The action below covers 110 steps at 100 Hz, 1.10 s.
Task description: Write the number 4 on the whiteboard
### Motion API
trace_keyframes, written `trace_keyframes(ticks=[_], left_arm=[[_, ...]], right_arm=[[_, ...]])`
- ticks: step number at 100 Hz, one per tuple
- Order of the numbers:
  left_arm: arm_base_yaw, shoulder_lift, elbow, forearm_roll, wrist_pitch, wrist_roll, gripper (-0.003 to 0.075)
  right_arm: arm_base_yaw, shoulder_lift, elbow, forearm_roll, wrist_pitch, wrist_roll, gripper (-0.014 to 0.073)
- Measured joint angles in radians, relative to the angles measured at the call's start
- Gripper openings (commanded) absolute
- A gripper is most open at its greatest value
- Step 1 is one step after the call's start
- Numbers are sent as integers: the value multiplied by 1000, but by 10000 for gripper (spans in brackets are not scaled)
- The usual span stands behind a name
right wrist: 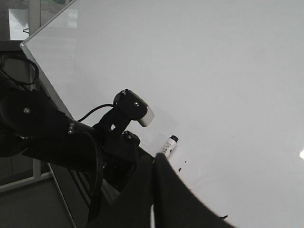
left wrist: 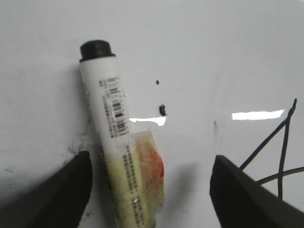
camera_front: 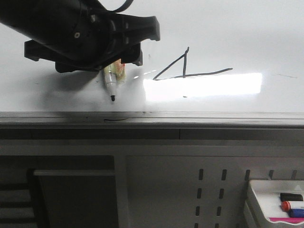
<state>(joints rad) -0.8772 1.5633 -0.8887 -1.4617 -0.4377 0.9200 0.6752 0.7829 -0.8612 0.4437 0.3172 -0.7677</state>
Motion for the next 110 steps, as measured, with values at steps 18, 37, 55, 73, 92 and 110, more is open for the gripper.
trace_keyframes(ticks=[18,37,55,73,92,110], left_arm=[[2,-21,2,-16,-4,0,505],[11,-63,10,-36,-3,4,505],[11,-114,10,-30,51,5,505],[-37,-175,11,-1,60,35,503],[-158,-264,12,-16,-36,183,476],[-328,-369,12,-150,-253,447,323]], right_arm=[[0,0,0,0,0,0,-63],[0,0,0,0,-6,0,-63],[0,0,0,0,-16,0,-63],[0,0,0,0,-16,0,-63],[0,-6,0,0,-18,0,-63],[0,-59,4,0,-1,0,-63]])
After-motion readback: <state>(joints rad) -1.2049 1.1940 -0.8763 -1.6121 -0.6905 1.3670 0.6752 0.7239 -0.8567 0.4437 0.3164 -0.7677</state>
